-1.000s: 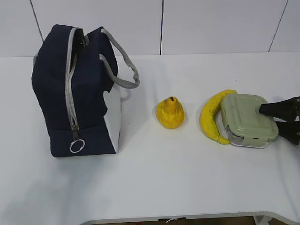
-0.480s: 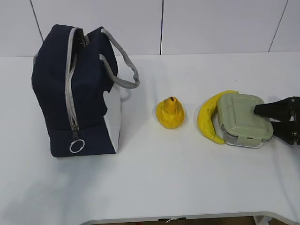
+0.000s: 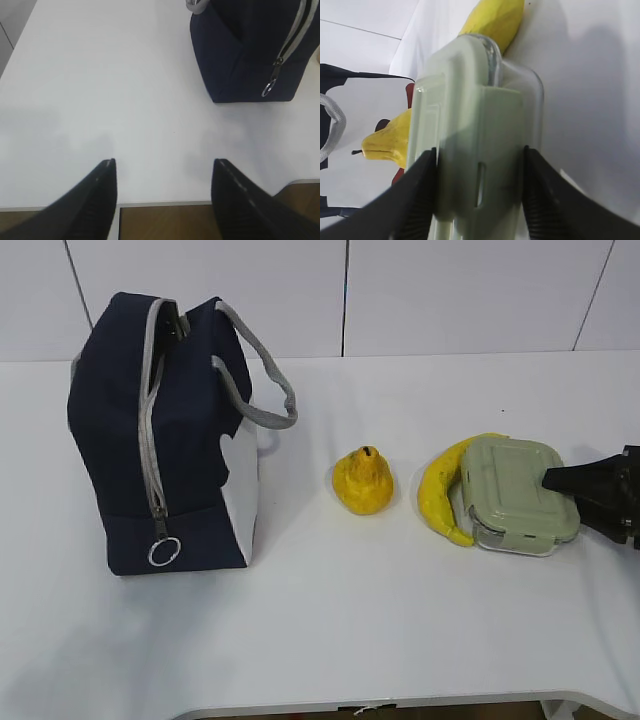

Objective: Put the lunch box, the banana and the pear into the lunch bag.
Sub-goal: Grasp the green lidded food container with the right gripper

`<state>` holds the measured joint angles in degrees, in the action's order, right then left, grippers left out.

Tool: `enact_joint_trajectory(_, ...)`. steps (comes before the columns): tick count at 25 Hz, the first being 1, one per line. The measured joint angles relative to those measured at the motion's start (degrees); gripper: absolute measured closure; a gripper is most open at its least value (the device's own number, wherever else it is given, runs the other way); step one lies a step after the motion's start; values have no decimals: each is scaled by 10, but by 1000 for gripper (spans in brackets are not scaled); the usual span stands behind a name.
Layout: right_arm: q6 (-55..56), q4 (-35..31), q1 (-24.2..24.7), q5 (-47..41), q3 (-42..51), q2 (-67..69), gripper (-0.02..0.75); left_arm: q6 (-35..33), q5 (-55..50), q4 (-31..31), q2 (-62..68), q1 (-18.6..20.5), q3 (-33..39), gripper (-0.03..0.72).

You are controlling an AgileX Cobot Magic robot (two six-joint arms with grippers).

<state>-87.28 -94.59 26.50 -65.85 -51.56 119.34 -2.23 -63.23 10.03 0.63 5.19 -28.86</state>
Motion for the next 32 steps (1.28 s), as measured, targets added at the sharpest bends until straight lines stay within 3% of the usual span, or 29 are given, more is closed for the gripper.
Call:
enact_joint_trajectory(20,3,2,0,-3,0,0,353,-4,0,0,0,0,-1,257)
enact_joint_trajectory(26,3,2,0,-3,0,0,353,-5,0,2,19,0,-50,257)
enact_joint_trajectory(32,3,-1,0,-3,0,0,353,-7,16,40,135,0,-107,264)
